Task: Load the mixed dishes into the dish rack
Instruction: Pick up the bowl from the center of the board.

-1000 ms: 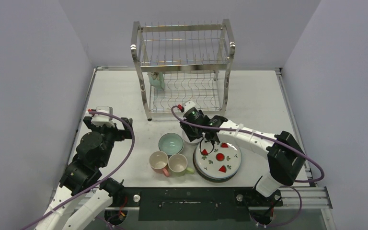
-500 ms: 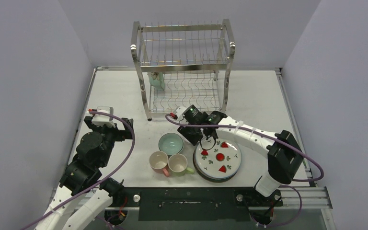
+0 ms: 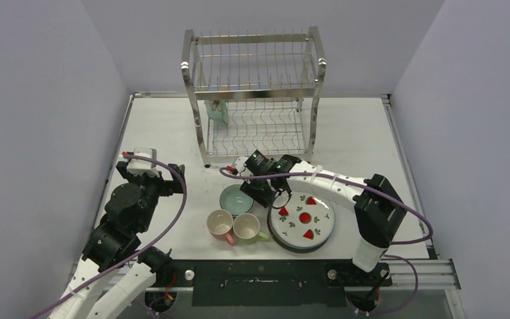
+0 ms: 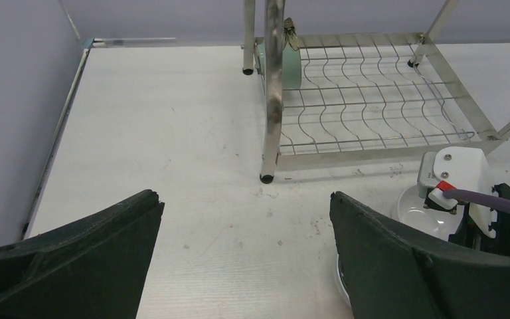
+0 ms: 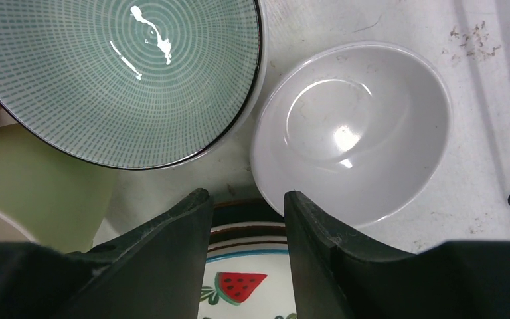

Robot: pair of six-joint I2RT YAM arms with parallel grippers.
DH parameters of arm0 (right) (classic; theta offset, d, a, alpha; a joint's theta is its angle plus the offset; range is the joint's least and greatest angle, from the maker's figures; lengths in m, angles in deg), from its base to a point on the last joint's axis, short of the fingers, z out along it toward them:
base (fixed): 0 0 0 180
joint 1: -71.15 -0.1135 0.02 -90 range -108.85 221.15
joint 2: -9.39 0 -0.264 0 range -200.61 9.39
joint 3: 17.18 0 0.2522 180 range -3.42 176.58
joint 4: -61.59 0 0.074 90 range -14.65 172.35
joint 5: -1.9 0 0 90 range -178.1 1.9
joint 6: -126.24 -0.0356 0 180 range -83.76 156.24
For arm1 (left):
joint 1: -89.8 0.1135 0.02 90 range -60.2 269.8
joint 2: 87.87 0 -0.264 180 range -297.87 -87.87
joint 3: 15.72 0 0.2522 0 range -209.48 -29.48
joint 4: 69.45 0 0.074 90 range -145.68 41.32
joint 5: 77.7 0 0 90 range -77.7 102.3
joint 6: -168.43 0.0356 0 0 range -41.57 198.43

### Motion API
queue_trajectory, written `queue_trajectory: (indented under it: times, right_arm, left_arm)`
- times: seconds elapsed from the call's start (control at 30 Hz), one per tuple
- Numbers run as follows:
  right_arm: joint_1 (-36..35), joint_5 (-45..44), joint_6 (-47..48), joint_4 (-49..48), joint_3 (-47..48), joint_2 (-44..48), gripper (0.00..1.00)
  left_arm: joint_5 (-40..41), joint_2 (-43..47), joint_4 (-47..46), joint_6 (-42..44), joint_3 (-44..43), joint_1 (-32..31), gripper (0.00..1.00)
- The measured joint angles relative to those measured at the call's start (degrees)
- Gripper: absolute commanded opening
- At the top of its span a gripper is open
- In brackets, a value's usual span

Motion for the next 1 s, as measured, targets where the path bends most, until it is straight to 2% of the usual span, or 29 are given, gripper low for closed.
queue_trajectory:
  times: [0.37,0.67,0.8,1.0]
  right_arm:
    - [-0.35,0.33,0.20,-1.31,0.46,-3.58,0.35]
    - [-0.35,0.13,0.17,-2.47,0.46,-5.44,0.14]
    - [-0.35,0.00,0.39,-3.28,0.46,-5.64,0.01]
    - [-0.35,-1.05,0.57,-4.74,0.46,-5.51,0.00]
  left_arm:
    - [0.00,0.00,0.00,0.00,0.00,0.00,0.97]
    - [0.00,0.00,0.00,0.00,0.00,0.00,0.97]
    - [0.02,0.00,0.00,0.00,0.00,0.00,0.97]
    - [0.02,-0.02,0.00,0.00,0.00,0.00,0.97]
